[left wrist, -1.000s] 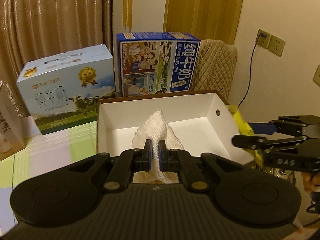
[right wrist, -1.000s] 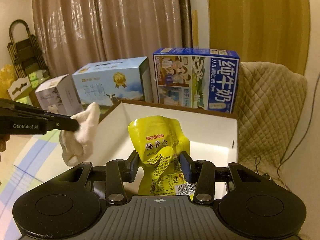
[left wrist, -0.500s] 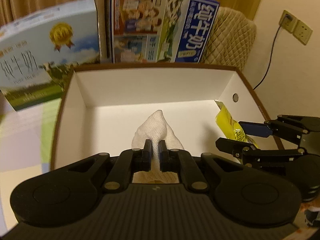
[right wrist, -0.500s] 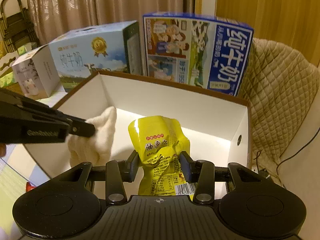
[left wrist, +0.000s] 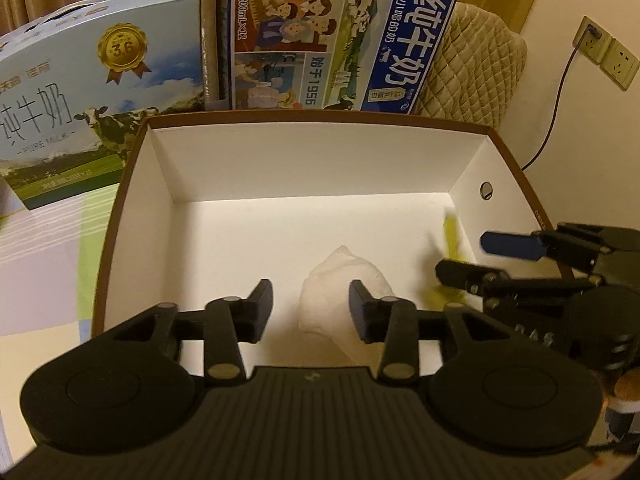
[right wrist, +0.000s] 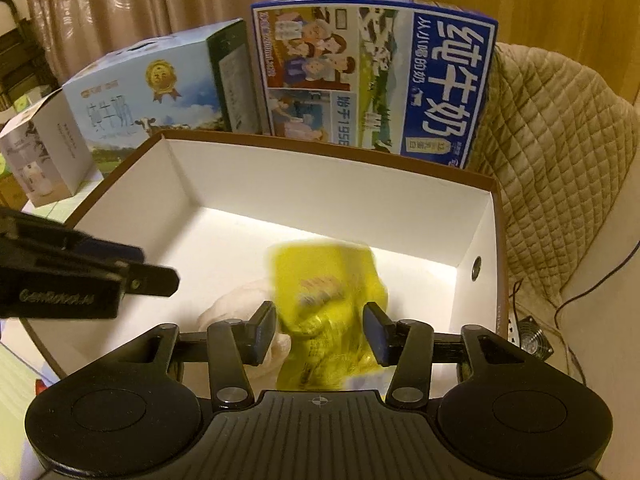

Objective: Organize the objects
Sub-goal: 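Carry the cloth and pouch into the box and open both grippers, then move both tools back toward the remaining items on the table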

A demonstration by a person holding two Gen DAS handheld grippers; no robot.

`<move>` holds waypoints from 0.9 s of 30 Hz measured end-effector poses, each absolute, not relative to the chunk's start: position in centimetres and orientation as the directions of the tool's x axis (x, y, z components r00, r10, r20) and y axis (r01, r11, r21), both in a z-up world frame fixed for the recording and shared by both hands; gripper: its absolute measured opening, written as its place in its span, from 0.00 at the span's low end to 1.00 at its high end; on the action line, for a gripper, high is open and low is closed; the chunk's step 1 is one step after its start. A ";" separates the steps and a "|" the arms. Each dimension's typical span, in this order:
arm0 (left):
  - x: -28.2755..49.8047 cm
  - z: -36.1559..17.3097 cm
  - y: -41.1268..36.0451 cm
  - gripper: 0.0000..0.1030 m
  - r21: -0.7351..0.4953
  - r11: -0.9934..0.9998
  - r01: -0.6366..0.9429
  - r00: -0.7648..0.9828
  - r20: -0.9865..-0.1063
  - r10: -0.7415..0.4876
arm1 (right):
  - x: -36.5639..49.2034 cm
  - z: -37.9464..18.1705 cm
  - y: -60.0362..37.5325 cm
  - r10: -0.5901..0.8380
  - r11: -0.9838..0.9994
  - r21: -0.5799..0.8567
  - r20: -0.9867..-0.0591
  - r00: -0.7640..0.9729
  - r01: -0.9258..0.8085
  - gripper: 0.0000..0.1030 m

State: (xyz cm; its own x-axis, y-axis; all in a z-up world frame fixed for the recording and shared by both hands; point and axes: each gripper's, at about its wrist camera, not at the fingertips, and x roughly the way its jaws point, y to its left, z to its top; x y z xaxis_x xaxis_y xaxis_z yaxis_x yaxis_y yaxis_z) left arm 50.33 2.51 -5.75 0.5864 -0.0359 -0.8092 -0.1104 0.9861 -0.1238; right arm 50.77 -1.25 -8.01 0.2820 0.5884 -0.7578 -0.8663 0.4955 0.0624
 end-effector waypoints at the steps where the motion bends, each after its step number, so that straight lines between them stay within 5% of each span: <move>1: 50.1 -5.6 2.6 0.44 -0.122 0.986 -0.111 0.586 -0.809 -0.035 | 50.8 -7.9 -1.4 0.594 0.499 0.074 -0.754 0.279 -0.863 0.54; 15: 42.5 -2.1 2.4 0.72 -0.087 0.987 -0.138 0.607 -0.795 0.015 | 45.8 -3.3 -8.9 0.684 0.499 0.176 -0.681 0.261 -0.848 0.58; 27: 33.8 -1.0 0.6 0.74 -0.089 0.971 -0.221 0.589 -0.806 0.060 | 40.5 -3.0 -14.5 0.661 0.497 0.192 -0.716 0.226 -0.846 0.58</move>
